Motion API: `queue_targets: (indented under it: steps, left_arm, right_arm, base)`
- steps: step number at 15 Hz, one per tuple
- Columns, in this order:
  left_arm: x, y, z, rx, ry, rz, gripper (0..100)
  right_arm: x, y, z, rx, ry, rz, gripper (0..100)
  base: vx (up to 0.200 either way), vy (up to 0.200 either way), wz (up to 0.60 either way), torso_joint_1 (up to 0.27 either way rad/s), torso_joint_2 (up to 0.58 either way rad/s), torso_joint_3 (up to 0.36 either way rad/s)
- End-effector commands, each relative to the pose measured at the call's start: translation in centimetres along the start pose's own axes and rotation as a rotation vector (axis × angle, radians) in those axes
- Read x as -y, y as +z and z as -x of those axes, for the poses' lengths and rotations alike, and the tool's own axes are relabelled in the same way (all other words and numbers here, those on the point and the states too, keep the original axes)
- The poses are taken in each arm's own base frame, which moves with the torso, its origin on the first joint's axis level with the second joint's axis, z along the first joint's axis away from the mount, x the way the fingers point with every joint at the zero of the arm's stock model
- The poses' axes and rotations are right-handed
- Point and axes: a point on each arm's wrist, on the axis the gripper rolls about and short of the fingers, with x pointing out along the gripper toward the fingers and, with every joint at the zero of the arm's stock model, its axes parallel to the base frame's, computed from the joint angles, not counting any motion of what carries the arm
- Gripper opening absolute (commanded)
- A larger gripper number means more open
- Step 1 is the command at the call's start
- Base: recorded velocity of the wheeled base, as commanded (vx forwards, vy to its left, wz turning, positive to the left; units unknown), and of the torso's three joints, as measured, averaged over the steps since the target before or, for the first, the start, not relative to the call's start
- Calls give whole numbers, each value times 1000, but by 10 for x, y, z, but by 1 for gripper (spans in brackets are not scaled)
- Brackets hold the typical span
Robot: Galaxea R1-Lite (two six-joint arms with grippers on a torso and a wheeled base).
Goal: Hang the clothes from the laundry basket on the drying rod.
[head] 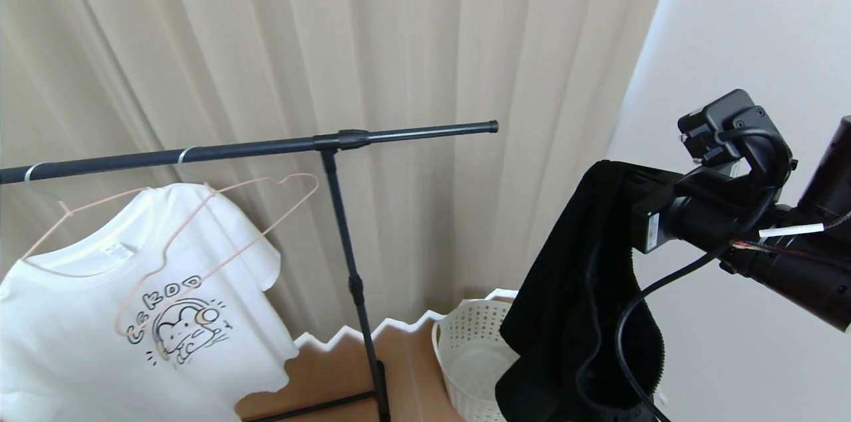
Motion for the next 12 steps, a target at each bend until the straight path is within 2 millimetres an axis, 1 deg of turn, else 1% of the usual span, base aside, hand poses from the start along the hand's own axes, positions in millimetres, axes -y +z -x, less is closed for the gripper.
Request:
queue_targets:
  steps: [1, 2, 5, 8, 12]
  left_arm:
    - [0, 0, 0, -1, 0, 1, 100]
    - [0, 0, 0, -2, 1, 3, 100]
    - [0, 0, 0, -2, 1, 5, 100]
    - [0, 0, 0, -2, 1, 5, 100]
    - [0, 0, 0, -2, 1, 5, 100]
  right_arm:
    - [-1, -3, 1, -12, 3, 7, 0]
    - [-1, -3, 2, -9, 2, 16, 0]
    - [-1, -4, 1, -11, 4, 24, 0]
    - [-1, -3, 1, -10, 4, 24, 0]
    - [0, -3, 2, -7, 3, 23, 0]
  base:
    - [0, 0, 600, 7, 2, -2]
    - [0, 0, 600, -7, 2, 7]
    - [0, 0, 0, 0, 0, 0]
    - [-200, 0, 0, 12, 7, 1]
    - [-200, 200, 0, -10, 6, 1]
